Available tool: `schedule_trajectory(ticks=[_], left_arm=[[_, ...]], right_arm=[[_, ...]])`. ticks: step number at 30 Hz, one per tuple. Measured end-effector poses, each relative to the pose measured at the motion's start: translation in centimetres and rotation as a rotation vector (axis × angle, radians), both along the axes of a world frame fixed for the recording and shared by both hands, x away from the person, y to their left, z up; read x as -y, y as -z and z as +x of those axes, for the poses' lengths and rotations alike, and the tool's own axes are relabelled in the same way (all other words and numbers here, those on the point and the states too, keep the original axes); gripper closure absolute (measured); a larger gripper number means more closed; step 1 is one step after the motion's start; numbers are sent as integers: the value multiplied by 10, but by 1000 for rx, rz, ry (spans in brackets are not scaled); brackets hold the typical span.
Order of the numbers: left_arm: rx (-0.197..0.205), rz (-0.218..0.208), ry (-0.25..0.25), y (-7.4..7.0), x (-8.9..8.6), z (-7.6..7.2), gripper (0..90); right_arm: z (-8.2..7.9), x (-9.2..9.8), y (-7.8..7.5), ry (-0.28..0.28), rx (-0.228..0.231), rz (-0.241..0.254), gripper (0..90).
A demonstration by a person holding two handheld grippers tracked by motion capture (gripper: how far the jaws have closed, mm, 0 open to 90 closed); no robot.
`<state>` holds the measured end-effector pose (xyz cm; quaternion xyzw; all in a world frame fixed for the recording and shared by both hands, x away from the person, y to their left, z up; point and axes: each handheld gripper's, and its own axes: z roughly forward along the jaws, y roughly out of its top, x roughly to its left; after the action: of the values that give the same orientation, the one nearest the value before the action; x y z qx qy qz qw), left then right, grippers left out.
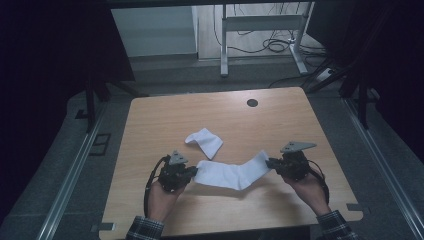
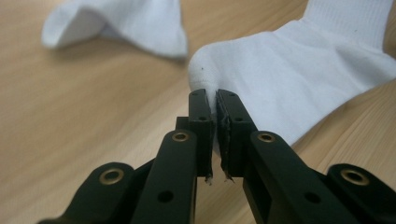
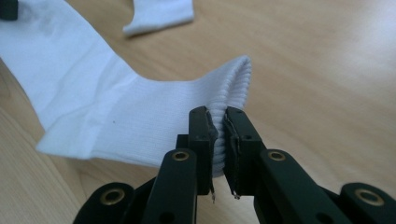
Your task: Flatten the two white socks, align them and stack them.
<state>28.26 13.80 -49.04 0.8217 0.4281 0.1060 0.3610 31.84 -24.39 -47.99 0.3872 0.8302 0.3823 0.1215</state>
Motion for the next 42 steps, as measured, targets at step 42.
schedule_trajectory(ticks=[42], left_arm=[[17, 55, -7, 23, 75, 92, 566]], right_arm=[[15, 41, 48, 93, -12, -129, 545]])
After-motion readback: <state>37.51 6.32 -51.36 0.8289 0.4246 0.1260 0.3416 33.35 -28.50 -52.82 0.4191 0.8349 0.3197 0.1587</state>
